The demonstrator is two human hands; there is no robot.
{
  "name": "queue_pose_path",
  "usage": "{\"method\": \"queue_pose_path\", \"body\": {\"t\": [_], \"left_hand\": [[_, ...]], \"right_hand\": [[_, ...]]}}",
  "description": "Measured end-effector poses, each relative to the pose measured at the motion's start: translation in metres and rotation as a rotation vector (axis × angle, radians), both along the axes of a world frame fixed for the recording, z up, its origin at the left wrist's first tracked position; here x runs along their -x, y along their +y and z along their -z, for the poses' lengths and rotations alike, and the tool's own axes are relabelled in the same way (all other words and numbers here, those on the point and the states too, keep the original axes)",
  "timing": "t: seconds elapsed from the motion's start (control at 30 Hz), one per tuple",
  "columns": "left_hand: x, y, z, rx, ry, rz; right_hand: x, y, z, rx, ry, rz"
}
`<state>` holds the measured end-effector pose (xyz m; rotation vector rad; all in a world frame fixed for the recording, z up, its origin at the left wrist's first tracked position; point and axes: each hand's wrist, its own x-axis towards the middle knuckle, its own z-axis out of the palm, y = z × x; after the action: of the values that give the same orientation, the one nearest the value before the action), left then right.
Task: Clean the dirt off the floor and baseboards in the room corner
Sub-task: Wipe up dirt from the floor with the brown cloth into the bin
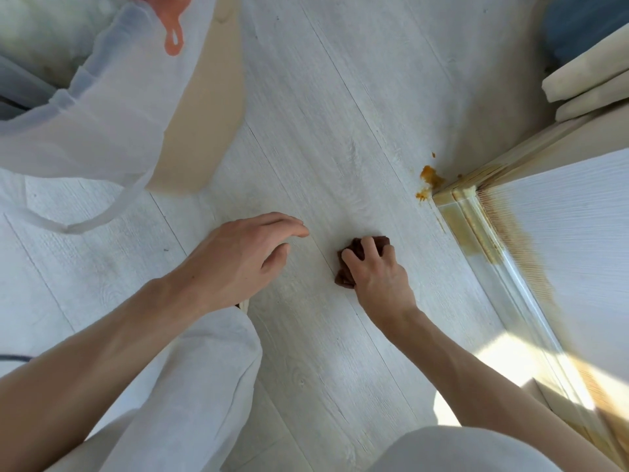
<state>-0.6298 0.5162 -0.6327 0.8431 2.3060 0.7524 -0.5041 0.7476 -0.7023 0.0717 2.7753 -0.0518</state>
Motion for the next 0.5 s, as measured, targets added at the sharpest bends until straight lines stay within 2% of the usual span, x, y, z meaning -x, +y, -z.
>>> {"method": "queue_pose_path", "body": {"t": [0.07,0.33,0.43,0.5], "left_hand": [[0.002,-0.002,-0.001,-0.006,0.002,-0.013],[0.003,-0.008,0.004,-0.017,-0.02,-0.05],[0.004,-0.01,0.004,-0.037,-0.016,-0.054],[0.006,-0.012,0.0,-0.056,0.008,-0.062]], "right_hand": [[-0.004,0.002,0.003,0.007,0.06,-0.033],[-0.014,-0.022,0.021,0.176,0.267,0.051],[0.0,-0.03,0.016,0.357,0.279,0.185],[0.011,-0.036,0.009,0.568,0.293,0.36]]}}
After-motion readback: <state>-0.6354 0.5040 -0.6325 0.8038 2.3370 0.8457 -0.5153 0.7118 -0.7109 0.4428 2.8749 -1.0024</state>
